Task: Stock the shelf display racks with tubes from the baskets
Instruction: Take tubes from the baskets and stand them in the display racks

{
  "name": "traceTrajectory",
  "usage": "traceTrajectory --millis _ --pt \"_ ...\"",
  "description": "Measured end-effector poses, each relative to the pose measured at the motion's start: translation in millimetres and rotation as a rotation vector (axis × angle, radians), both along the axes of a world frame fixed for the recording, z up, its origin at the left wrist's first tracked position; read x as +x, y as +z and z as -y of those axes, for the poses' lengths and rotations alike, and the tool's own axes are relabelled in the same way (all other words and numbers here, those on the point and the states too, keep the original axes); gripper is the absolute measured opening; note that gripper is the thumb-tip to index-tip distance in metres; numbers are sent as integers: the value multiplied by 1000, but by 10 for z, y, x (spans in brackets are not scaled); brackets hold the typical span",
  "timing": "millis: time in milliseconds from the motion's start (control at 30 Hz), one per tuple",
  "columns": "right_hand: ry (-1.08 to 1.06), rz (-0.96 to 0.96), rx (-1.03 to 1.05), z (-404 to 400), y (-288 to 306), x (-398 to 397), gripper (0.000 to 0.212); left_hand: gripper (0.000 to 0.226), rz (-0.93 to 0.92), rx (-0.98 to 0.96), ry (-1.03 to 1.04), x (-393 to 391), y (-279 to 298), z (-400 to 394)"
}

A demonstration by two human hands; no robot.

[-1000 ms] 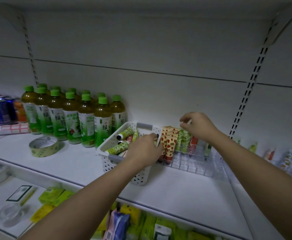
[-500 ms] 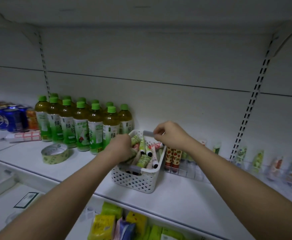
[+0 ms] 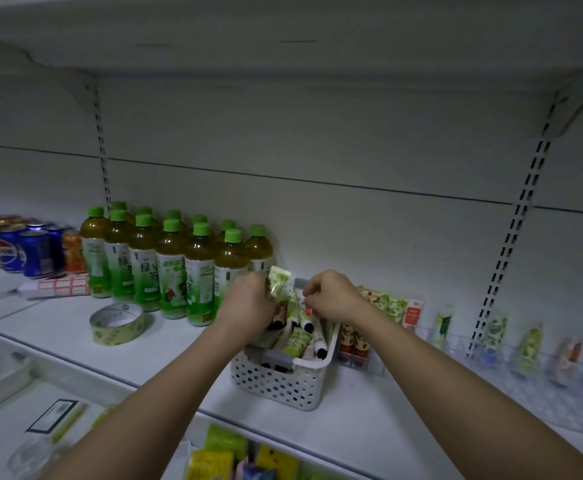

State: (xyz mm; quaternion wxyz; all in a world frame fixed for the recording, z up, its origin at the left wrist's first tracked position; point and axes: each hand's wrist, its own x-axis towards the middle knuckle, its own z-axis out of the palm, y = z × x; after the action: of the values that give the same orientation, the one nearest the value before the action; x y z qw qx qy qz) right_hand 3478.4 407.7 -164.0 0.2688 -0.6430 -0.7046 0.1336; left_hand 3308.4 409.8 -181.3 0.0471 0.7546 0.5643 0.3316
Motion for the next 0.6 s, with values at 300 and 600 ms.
traceTrajectory --millis 300,600 --pt "-130 -19 -72 -350 -225 -202 15 36 530 141 90 -60 -275 -71" --pt "-211 -250 -190 -670 -202 -563 16 37 460 153 66 -43 -320 -88"
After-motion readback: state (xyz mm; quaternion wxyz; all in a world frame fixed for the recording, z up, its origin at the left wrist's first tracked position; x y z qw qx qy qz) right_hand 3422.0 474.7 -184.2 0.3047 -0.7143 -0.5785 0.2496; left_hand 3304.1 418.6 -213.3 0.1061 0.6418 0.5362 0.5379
